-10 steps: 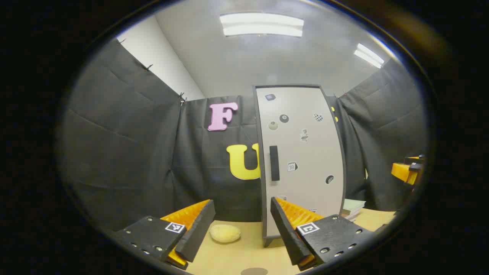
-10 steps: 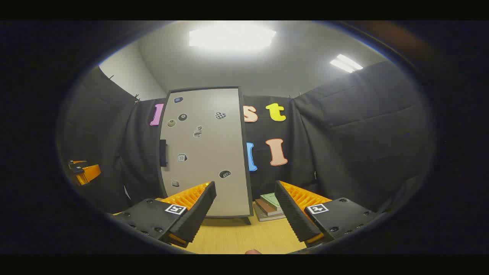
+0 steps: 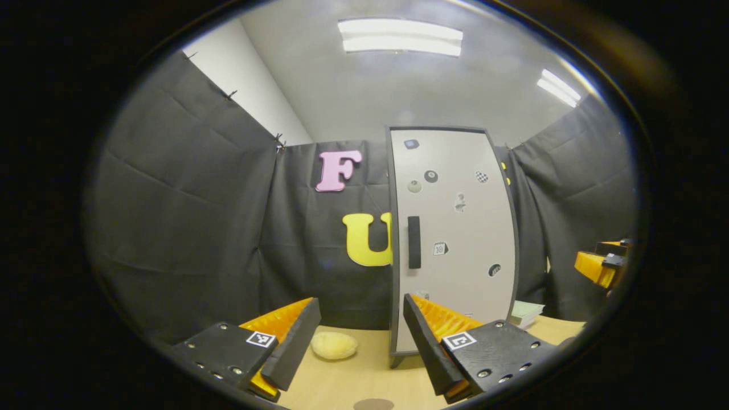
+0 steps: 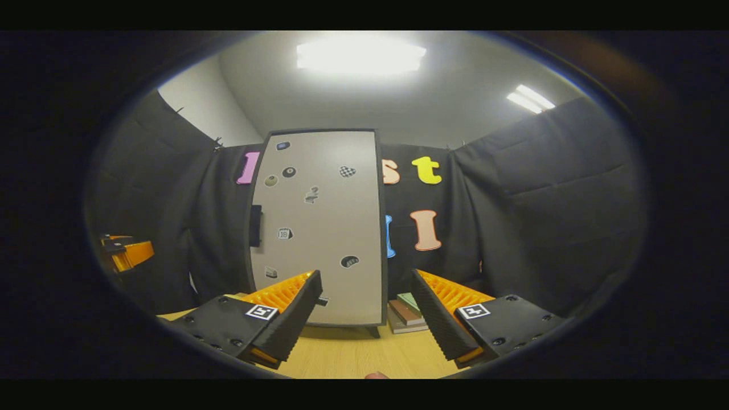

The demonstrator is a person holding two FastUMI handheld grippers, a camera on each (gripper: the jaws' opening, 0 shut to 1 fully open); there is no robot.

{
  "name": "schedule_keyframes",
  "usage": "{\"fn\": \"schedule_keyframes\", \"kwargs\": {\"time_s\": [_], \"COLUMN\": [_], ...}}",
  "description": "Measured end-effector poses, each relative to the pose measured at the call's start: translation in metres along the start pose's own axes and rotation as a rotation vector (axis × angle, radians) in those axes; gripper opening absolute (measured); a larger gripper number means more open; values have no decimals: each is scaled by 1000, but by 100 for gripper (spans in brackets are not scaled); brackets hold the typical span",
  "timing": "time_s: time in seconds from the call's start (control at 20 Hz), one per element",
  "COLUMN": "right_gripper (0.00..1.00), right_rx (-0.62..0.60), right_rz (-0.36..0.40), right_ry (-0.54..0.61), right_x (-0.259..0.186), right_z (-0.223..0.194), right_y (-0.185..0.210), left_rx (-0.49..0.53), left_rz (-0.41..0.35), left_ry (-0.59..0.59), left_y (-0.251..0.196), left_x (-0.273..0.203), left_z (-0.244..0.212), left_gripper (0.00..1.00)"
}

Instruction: Open the cabinet door with the right hand, grasp the bottle in the cabinet with the left hand and place it on the coaster, then close the cabinet door with the right hand.

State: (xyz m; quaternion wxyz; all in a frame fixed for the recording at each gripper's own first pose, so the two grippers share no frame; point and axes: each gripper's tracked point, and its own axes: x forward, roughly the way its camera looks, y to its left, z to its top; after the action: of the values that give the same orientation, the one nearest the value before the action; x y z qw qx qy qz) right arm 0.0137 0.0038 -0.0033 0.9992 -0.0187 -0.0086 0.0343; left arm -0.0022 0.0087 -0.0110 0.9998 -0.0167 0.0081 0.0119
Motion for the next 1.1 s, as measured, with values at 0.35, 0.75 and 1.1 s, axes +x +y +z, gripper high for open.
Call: {"fn": "schedule_keyframes", "kwargs": {"time_s": [0.35,0.75,1.1], "right_gripper": [94,94,94], "right_rx": [7,59,70], "right_rz": [44,148,239], "right_ry": [2,-38,-56], "right_x": [4,51,104], "right_z": [14,54,75], "right_y": [27,101,180], "left_rx": [12,48,73], "left_rz": [16,96,214], "left_ry": [-3,-4,5], "left_y": [9,60,125], "left_x": [-6,-34,-53], "left_z": [2,3,0], "left_gripper": [84,90,90]}}
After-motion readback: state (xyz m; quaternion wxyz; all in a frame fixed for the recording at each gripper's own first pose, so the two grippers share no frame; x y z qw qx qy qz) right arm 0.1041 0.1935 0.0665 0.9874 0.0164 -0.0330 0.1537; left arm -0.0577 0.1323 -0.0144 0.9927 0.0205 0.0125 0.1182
